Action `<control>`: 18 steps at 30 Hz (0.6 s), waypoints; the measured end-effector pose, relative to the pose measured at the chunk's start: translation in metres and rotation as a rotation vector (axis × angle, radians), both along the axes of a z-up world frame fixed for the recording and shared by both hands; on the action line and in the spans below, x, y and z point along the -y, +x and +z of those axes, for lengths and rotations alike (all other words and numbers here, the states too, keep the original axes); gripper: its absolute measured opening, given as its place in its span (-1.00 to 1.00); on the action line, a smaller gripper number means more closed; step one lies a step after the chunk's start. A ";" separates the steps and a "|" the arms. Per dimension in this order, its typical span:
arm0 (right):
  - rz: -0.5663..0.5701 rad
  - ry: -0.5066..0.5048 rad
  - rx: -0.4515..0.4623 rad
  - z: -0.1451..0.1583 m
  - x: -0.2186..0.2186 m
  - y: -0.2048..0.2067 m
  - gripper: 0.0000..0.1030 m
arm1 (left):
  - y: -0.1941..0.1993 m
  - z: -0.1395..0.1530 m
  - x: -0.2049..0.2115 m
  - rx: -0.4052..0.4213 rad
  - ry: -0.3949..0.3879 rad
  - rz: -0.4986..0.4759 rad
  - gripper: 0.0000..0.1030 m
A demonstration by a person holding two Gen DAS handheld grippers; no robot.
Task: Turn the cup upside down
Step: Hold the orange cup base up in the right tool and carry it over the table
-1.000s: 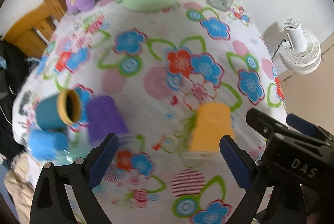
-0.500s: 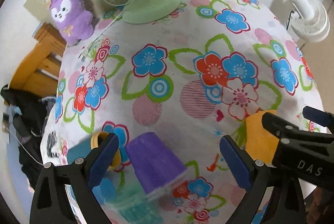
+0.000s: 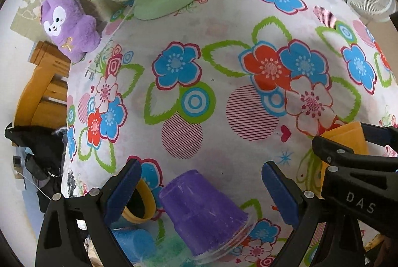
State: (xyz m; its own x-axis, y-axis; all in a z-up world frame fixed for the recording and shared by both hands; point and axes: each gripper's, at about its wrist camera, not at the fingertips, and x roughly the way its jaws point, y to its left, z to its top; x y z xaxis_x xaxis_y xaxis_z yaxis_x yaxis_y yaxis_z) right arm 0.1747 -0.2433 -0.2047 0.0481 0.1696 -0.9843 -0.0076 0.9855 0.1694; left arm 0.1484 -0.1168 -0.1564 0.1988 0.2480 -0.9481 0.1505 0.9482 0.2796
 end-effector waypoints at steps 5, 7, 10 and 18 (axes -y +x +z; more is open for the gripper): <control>0.012 0.009 -0.026 -0.007 -0.002 0.000 0.18 | 0.001 -0.006 0.003 -0.010 0.021 -0.012 0.91; 0.011 0.016 -0.029 -0.008 -0.002 0.001 0.14 | 0.001 -0.007 0.003 -0.013 0.026 -0.009 0.91; 0.016 0.024 -0.013 -0.007 -0.002 0.000 0.13 | 0.001 -0.007 0.004 -0.010 0.035 -0.006 0.91; 0.020 0.057 0.044 0.009 0.002 -0.003 0.12 | 0.002 0.002 0.004 -0.012 -0.017 0.019 0.91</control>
State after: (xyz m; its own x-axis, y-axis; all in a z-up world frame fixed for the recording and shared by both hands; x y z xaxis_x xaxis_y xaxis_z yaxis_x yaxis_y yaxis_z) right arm 0.1714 -0.2456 -0.1955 0.0877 0.2262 -0.9701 -0.0356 0.9740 0.2238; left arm 0.1503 -0.1206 -0.1547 0.1828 0.2357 -0.9545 0.1361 0.9554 0.2620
